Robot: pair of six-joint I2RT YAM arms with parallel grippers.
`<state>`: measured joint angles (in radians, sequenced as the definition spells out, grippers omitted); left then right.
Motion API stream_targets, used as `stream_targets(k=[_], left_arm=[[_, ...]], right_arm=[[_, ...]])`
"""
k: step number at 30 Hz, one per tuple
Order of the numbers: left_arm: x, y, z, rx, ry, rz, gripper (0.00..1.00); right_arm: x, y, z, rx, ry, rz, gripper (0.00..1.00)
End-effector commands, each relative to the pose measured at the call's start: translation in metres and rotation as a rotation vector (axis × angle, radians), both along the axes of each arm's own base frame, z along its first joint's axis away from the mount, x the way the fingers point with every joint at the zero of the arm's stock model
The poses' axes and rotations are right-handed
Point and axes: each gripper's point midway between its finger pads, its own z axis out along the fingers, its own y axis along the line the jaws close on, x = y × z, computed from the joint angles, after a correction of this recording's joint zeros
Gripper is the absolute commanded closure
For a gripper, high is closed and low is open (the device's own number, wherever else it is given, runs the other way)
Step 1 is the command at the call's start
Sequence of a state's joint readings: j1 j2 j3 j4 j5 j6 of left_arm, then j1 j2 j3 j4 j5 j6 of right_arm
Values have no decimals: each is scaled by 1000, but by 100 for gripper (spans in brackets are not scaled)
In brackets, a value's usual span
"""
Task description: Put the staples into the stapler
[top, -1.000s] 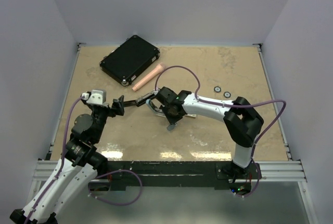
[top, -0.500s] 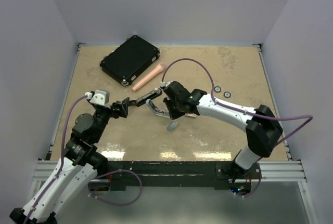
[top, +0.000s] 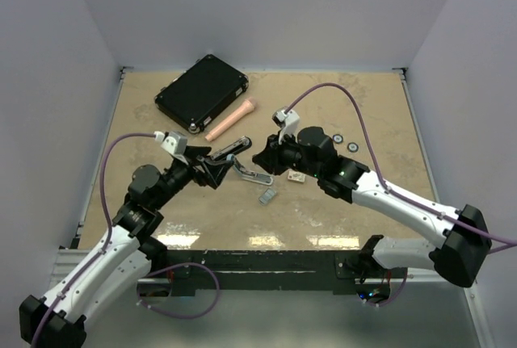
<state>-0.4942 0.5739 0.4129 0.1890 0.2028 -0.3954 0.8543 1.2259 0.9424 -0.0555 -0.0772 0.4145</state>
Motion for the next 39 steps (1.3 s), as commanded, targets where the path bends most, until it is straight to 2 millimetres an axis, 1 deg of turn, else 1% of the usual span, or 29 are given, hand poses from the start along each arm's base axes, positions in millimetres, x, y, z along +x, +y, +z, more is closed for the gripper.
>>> stream_targets(k=[1,2,3,4,5,6,7,8,9,10,11,13,14,15,16,17,18,19,20,21,23,25,26,27,29,34,38,39], left_arm=[[-9,-27,52,-167,5,-141,1],[-8,-29,56,-177,27,-145,0],[-4,-32,47,-166,90,-145,0],[-4,-35,62,-197,107,-151,0],[-2,-36,66,-204,134,-150,0],[2,-40,57,-189,200,-149,0],[1,-45,73,-217,208,-177,0],[1,-48,76,-226,232,-190,0],[5,-51,73,-229,272,-191,0],[4,-54,80,-269,308,-202,0],[6,-57,82,-291,323,-212,0],[2,-63,83,-340,377,-258,0],[2,-65,87,-362,366,-282,0],[-3,-69,86,-386,402,-322,0],[-5,-71,88,-401,411,-343,0],[-3,-72,92,-422,396,-362,0],[-7,-74,91,-437,425,-391,0],[-8,-75,92,-442,426,-405,0],[-6,-77,92,-443,429,-416,0],[-8,-78,95,-445,432,-438,0],[-9,-81,100,-457,425,-466,0],[-14,-84,104,-480,439,-511,0],[-16,-85,111,-494,411,-539,0],[-20,-86,112,-508,427,-566,1],[-22,-87,116,-518,418,-586,1],[-21,-87,123,-524,397,-598,3],[-23,-88,125,-528,397,-612,8],[-23,-88,125,-529,396,-615,9]], right_arm=[[-7,7,50,100,-326,150,83],[-8,5,55,99,-363,159,83],[-10,4,61,75,-443,193,83],[-10,2,64,59,-483,206,82],[-10,2,66,47,-511,218,81],[-8,0,68,12,-564,230,81],[-8,0,71,-6,-582,239,81],[-8,1,72,-36,-624,271,80],[-9,3,73,-49,-641,291,80],[-9,4,76,-55,-650,303,80],[-9,6,76,-65,-664,322,80],[-9,7,82,-61,-685,328,79],[-9,7,85,-57,-700,327,78],[-12,7,84,-50,-713,341,78],[-15,6,98,-18,-765,334,78],[-17,5,102,-9,-803,340,78],[-19,3,100,-3,-820,341,78],[-22,0,114,29,-873,328,78],[-23,-2,118,31,-902,324,78],[-23,-3,118,31,-914,323,78],[-26,-4,125,43,-939,320,78],[-26,-4,130,49,-951,321,78],[-27,-5,133,55,-959,321,78],[-29,-5,139,69,-978,318,78],[-32,-6,145,88,-997,319,77],[-33,-7,150,115,-1042,311,76],[-35,-3,148,126,-1068,326,75],[-33,-2,145,121,-1062,328,75]])
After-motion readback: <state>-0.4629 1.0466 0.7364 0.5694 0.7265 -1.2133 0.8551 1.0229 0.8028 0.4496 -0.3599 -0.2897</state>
